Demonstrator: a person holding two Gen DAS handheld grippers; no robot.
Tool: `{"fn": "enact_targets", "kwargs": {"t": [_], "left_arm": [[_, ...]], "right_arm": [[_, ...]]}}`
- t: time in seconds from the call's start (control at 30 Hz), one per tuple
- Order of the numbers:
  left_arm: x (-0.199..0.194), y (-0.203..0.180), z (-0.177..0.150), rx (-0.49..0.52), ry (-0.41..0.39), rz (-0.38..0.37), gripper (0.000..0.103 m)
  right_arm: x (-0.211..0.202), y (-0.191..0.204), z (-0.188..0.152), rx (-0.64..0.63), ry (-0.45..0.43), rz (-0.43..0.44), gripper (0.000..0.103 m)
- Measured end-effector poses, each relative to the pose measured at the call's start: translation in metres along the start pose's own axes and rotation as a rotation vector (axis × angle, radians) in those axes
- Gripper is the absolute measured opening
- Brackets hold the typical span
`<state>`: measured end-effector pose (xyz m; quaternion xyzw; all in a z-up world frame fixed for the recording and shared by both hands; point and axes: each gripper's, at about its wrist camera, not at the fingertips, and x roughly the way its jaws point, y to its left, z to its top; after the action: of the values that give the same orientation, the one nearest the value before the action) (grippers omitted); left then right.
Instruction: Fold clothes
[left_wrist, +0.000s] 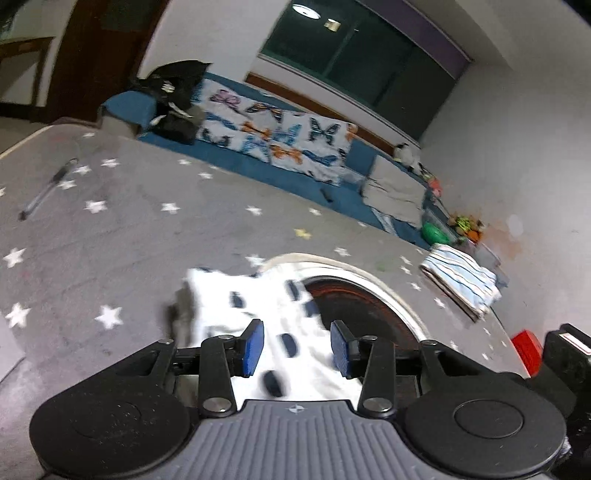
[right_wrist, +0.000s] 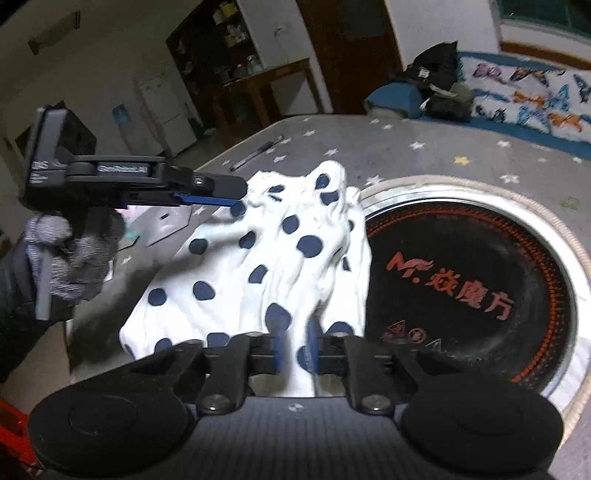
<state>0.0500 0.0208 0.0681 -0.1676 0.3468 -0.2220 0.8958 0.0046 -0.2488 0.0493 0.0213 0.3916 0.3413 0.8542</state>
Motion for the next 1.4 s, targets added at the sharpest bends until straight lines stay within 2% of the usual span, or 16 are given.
{"fn": "enact_targets", "kwargs": {"t": [0.27, 0.47, 0.57, 0.7, 0.87, 1.1, 1.27, 1.4], "left_arm": [[0.054, -0.009, -0.004, -0.014, 0.091, -0.022, 0.041], [0.075, 0.001, -0.009, -0.068, 0.105, -0.019, 0.042], [0.069, 0.006, -0.01, -0.087, 0.088, -0.042, 0.043], [0.049, 0.004, -0.012, -0.092, 0.061, -0.074, 0.045], [0.02, 0.001, -0.022, -0.101, 0.02, -0.097, 0.045], [-0.008, 0.011, -0.044, -0.104, -0.006, -0.04, 0.045], [-0.01, 0.031, -0.051, -0.159, 0.002, -0.008, 0.045], [-0.018, 0.029, -0.053, -0.164, -0.014, -0.018, 0.045]], "right_arm": [[-0.012, 0.003, -0.011, 0.007, -0.043, -0.097, 0.004], [-0.01, 0.004, -0.02, -0.018, -0.028, -0.152, 0.004], [-0.011, 0.006, -0.017, -0.024, -0.027, -0.163, 0.004], [-0.017, 0.012, -0.008, -0.056, -0.067, -0.165, 0.009], [-0.008, 0.025, 0.011, -0.106, -0.113, -0.125, 0.009], [0.033, 0.032, 0.024, -0.152, -0.074, -0.087, 0.012], [0.052, 0.017, 0.023, -0.138, -0.031, -0.158, 0.013], [0.045, 0.005, 0.023, -0.123, -0.032, -0.199, 0.014]]}}
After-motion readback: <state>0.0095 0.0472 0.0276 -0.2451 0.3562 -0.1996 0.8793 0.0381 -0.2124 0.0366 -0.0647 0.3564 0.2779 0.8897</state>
